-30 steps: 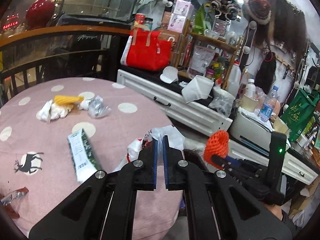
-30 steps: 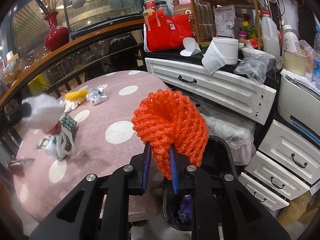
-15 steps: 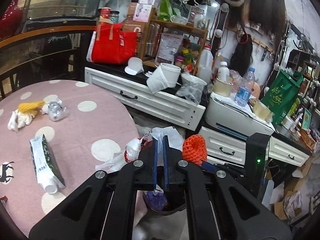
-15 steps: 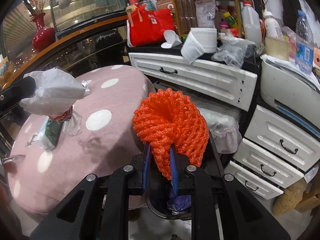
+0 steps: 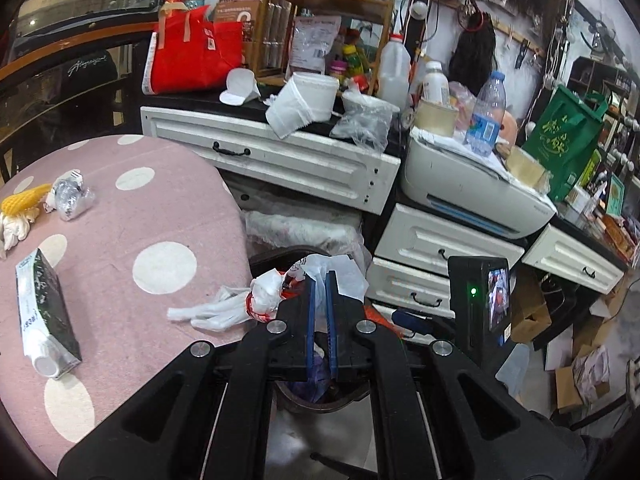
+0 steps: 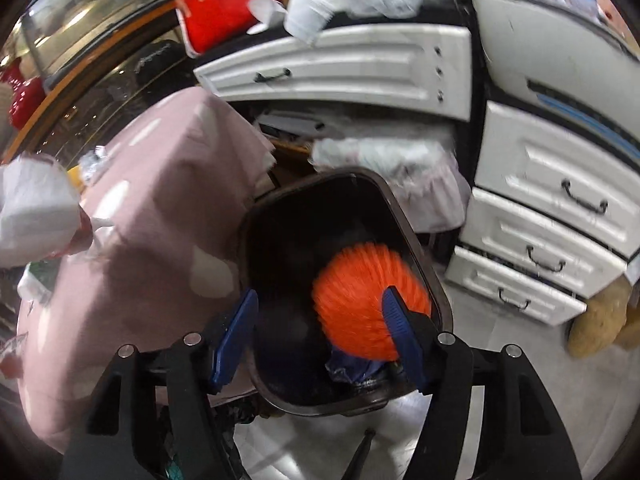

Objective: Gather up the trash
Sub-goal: 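Carry net and white bag to the black bin and open both tools, then grasp the milk carton with the left tool while the right tool grasps the clear plastic bag, then carry the clear plastic bag to the bin and open the right tool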

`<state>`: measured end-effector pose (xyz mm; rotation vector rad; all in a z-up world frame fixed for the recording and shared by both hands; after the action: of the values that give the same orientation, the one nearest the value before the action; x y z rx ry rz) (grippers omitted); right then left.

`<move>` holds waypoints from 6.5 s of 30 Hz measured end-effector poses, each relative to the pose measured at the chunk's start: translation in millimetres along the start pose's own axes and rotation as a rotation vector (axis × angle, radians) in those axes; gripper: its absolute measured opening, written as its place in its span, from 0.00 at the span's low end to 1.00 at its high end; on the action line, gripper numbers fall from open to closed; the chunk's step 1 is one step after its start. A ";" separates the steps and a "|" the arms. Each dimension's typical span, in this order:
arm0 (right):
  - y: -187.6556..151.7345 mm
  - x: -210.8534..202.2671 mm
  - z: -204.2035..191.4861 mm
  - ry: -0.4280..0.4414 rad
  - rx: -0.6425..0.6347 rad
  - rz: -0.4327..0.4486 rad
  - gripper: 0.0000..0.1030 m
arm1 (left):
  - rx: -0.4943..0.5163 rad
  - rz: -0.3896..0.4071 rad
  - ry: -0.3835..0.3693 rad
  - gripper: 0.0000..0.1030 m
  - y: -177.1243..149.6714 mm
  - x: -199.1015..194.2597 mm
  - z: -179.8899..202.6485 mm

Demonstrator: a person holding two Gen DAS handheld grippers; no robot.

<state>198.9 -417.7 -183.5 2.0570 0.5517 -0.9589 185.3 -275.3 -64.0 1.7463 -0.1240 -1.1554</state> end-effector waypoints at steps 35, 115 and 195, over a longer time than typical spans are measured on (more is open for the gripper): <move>42.8 -36.5 80.1 -0.118 0.176 0.137 0.67 | 0.220 -0.311 -0.107 0.05 -68.3 136.5 63.5; 21.7 9.0 -279.3 0.245 -0.464 0.023 0.81 | -0.379 -0.191 0.339 0.49 -102.0 -61.2 -241.0; 12.5 -7.3 -54.3 -0.040 -0.216 0.040 0.39 | -0.094 -0.044 0.148 0.49 -45.9 -57.1 -63.1</move>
<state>226.4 -382.1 -149.8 1.8461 0.5654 -0.8753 182.8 -178.7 -59.9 1.7512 0.0573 -1.0425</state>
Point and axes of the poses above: each gripper's, at about its wrist camera, not at the fingertips, and x roughly the way its jaws point, z to its right, y to its top, the point moved 7 cm from there along x, roughly the way its jaws point, and after that the axes turned 15 degrees about x, right-handed, at the moved point
